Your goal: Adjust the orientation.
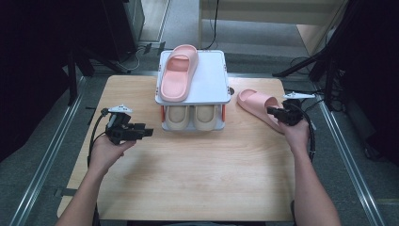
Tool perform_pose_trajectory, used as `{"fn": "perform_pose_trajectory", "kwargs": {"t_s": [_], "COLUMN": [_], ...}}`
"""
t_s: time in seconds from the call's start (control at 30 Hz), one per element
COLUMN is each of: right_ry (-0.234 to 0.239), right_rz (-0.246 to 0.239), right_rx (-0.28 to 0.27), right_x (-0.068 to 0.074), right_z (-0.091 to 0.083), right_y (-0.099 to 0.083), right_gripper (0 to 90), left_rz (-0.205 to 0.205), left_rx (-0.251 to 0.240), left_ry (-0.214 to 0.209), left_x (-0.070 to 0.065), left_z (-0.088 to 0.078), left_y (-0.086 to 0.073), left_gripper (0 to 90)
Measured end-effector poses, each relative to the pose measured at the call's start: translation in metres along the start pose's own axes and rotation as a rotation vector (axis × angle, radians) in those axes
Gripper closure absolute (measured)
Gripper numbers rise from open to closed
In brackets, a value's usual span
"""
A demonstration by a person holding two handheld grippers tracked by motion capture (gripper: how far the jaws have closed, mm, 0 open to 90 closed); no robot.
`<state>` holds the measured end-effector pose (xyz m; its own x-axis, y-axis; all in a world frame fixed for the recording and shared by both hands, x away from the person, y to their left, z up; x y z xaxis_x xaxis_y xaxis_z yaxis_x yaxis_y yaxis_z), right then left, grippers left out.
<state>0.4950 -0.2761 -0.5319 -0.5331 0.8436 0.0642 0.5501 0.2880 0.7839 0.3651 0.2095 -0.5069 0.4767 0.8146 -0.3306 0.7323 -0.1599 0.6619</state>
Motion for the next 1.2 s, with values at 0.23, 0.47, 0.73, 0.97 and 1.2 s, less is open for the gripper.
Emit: {"fn": "perform_pose_trajectory", "kwargs": {"t_s": [0.23,0.47,0.73,0.97,1.2], "right_ry": [-0.048,-0.047,-0.026,-0.001,0.014], "right_rz": [0.035,0.044,0.006,0.014,0.011], "right_rx": [0.048,0.076,0.103,0.119,0.126], "right_x": [-0.014,-0.014,0.000,0.014,0.027], "right_z": [0.014,0.023,0.027,0.033,0.041], "right_y": [-0.007,-0.009,-0.006,-0.003,0.000], "right_gripper": [90.0,90.0,90.0,90.0,90.0], "left_rz": [-0.022,-0.021,-0.026,-0.026,-0.042], "left_rx": [-0.003,-0.003,0.015,0.018,0.016], "left_ry": [0.018,0.024,0.036,0.029,0.036], "left_x": [0.006,0.009,0.011,0.010,0.012], "left_z": [-0.002,-0.003,-0.001,-0.002,-0.003], "left_y": [-0.007,-0.011,-0.014,-0.014,-0.014], "left_gripper": [46.5,46.2,45.1,44.9,44.8]}}
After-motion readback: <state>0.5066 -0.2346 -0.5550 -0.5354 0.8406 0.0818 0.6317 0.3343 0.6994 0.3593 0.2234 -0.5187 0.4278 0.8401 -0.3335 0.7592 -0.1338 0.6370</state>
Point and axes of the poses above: each handheld gripper's, and its own axes: z roughly forward along the jaws, y roughly out of its top, x roughly to its left, the point moved 7 cm from there along z, roughly forward along the jaws, and after that the axes turned 5 degrees about -z, right-handed, at the moved point
